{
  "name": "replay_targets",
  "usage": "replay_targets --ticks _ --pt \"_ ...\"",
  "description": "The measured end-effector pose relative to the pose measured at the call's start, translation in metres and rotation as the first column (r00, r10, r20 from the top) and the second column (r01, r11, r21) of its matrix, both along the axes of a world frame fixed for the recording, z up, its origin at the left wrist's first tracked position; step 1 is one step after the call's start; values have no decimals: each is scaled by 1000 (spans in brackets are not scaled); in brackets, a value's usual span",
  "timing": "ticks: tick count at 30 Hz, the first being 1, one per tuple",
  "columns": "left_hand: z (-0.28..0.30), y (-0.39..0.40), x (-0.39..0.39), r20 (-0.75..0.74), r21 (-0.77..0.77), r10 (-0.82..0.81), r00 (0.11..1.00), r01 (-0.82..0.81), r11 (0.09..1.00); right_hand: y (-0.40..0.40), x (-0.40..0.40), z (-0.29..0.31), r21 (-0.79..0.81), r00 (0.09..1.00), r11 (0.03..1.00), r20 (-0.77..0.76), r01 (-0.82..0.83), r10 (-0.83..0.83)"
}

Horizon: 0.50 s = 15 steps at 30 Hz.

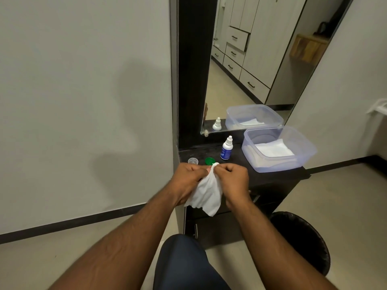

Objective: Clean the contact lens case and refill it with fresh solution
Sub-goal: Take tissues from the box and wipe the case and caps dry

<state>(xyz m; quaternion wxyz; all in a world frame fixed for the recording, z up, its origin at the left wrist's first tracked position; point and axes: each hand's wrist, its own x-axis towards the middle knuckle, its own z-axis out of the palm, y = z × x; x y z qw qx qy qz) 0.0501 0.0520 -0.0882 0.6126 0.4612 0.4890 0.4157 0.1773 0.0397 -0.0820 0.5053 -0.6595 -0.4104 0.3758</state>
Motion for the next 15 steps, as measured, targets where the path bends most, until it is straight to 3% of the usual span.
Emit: replay_targets --ticks 3,5,7,11,13,15 --pt "-4 -3 2 -23 41 55 998 -55 998 1 -10 10 -139 950 987 -290 76 -114" --pt "-5 -4 3 -23 66 68 997 -67 996 -1 -13 17 -250 819 967 -543 52 -184" --pt "-5 -4 5 -60 79 88 994 -83 993 -4 -9 24 -304 684 953 -694 1 -222" --pt "-4 -5 9 0 27 155 988 -155 988 -11 11 27 -256 654 956 -701 145 -286" --pt "-2 -4 11 49 -29 175 983 -174 984 -12 29 30 -71 751 960 -607 272 -258" --pt "0 -3 12 63 -59 176 982 -173 983 -12 45 40 162 918 956 -357 243 -173"
